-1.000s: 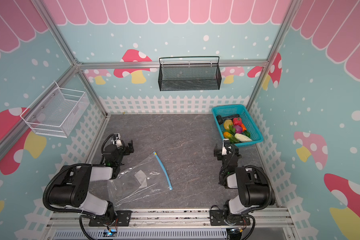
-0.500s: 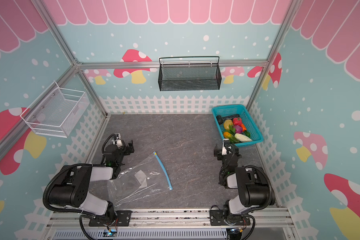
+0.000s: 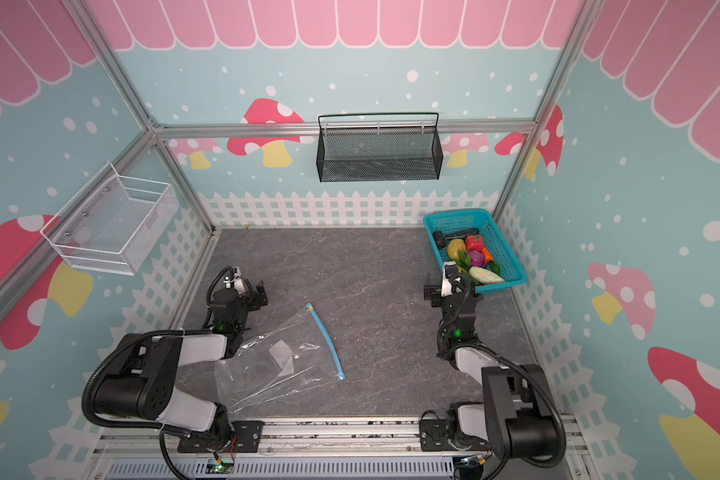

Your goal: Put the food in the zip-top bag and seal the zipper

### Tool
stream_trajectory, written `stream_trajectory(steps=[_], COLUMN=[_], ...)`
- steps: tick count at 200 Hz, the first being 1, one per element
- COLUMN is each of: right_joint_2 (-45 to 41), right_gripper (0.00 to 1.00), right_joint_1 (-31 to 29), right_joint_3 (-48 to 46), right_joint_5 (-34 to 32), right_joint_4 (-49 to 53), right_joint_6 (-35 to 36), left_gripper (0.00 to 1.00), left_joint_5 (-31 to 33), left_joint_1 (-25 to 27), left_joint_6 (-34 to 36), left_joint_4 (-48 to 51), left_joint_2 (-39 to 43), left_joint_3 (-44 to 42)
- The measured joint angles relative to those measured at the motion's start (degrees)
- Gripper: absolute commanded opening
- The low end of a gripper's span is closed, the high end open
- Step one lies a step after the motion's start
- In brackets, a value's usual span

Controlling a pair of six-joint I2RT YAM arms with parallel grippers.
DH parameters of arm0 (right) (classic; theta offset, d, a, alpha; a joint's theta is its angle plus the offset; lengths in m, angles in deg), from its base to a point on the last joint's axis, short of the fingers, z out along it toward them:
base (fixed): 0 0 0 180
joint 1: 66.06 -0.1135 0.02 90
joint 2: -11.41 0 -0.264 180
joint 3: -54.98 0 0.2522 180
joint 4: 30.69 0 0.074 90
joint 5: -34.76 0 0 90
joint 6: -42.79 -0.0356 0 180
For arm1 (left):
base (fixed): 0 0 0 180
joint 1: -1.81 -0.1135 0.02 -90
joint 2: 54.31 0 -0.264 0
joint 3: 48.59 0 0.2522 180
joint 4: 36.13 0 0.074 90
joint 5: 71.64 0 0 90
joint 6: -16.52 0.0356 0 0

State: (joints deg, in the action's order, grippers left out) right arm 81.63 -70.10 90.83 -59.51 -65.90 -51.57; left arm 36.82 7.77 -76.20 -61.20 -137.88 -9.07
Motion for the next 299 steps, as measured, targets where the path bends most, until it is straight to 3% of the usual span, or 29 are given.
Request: stream_trajectory(steps=[32,79,102,141,192,267,299], right_joint_2=[-6.1,-2.7,3.7,14.5,17.2,16.9,16.8], right_gripper=[0.98,0.98,0.98,0.98,0.98,0.99,0.96], right_joint_1=[-4.1,-15.3,-18.9,-24.7,-30.0,-33.6,-35.1], right_joint_3=[1.3,4.1,7.7,14.1,17.9,16.2,14.8], right_joint_5=[3.9,10.4,14.6,22.3,30.5,38.2,39.7], right_joint_4=[8.0,18.4,21.0,25.0,29.6,32.7,32.8], right_joint_6=[-6.6,-15.3,-19.9,-23.9,-24.8,-24.1,-24.7], left_gripper=[1.0,0.99,0.99,0.93,0.89,0.89,0.84], left_joint_5=[10.3,10.4,3.5,-7.3,-16.4,-17.2,-17.1], left_joint_1=[6.9,16.1,20.3,22.0,22.3,20.9,20.6], left_joint_6=[-4.5,-18.9,-26.2,-33.8,-38.7,-41.1,-43.1], left_joint_4=[16.5,43.5,55.7,72.7,82.4,87.7,87.0], left_joint_2=[9.7,19.7,20.0,19.1,21.4,29.0,29.0], left_joint_3=[10.4,22.5,24.4,25.6,22.5,15.3,13.3])
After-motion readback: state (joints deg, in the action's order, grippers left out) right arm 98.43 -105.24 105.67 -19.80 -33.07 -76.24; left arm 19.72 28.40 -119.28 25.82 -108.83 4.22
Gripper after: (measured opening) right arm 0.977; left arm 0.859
